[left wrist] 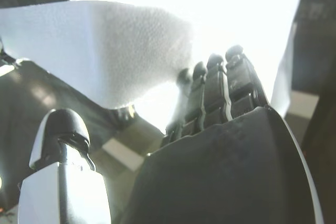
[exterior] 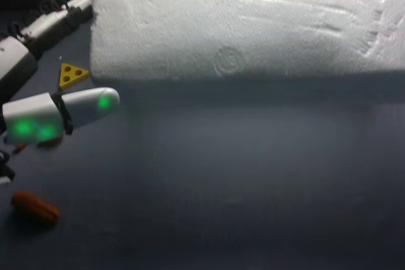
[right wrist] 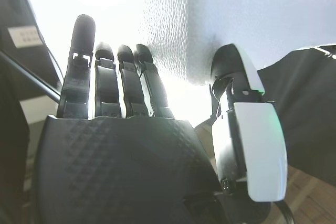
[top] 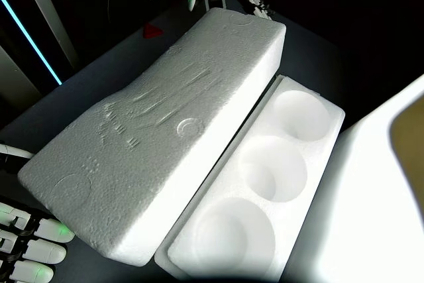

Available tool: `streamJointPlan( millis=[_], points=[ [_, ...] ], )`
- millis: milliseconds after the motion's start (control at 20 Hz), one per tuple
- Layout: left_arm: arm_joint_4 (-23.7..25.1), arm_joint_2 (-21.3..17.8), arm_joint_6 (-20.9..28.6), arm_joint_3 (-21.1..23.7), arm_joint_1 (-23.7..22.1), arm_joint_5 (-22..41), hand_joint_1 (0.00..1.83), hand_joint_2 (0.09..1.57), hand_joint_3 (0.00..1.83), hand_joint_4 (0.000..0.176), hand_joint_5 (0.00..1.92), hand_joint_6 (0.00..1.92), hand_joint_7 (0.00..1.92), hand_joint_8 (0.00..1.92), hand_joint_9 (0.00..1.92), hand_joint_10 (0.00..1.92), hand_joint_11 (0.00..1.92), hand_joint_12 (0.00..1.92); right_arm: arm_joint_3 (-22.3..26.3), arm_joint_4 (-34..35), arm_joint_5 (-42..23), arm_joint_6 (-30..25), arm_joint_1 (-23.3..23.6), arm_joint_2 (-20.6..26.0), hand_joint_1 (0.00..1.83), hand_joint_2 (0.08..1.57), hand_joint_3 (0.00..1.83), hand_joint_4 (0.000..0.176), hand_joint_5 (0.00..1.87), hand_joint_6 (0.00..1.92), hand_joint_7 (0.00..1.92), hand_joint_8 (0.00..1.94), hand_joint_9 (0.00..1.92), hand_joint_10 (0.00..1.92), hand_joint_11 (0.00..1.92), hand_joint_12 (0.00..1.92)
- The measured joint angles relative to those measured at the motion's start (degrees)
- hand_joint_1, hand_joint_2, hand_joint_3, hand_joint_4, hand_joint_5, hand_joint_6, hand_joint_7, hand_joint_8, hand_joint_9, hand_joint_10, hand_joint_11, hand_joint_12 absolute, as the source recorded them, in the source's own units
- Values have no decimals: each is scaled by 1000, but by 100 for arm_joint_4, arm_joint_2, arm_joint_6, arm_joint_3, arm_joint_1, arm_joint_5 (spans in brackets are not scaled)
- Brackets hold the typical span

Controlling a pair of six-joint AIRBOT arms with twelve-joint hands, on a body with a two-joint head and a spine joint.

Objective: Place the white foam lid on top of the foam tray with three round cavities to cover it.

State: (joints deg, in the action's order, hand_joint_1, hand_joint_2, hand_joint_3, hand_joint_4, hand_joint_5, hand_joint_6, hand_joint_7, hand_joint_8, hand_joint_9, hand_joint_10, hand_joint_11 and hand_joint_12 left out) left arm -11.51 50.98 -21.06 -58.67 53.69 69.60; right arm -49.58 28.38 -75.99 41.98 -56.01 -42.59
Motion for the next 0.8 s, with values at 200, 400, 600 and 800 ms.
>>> streamJointPlan(
  millis=[200, 400, 600, 800],
  points=[
    [-15, 70, -11, -205, -297, -256, 467, 1028, 0, 0, 234, 34, 18, 4, 0, 0, 45, 26, -264, -17, 446, 168, 544, -120, 428, 1262, 0, 0, 0, 594, 169, 59, 0, 452, 0, 1623],
    [-83, 212, -13, -560, -643, -468, 533, 1004, 1, 0, 249, 2, 7, 1, 0, 0, 0, 540, -581, -107, 992, 223, 1064, -326, 389, 1228, 0, 0, 0, 681, 250, 121, 0, 691, 0, 1899],
    [-66, 341, -22, -850, -1027, -767, 609, 1002, 0, 0, 276, 3, 24, 0, 0, 0, 0, 907, -905, -192, 1471, 323, 1539, -433, 518, 1253, 3, 0, 0, 637, 204, 348, 0, 922, 0, 1725],
    [-50, 533, -15, -1182, -1309, -1021, 583, 984, 0, 0, 286, 3, 52, 2, 0, 0, 0, 955, -1207, -190, 1919, 352, 1941, -588, 586, 1269, 2, 0, 0, 368, 118, 271, 0, 673, 0, 1600]
  ],
)
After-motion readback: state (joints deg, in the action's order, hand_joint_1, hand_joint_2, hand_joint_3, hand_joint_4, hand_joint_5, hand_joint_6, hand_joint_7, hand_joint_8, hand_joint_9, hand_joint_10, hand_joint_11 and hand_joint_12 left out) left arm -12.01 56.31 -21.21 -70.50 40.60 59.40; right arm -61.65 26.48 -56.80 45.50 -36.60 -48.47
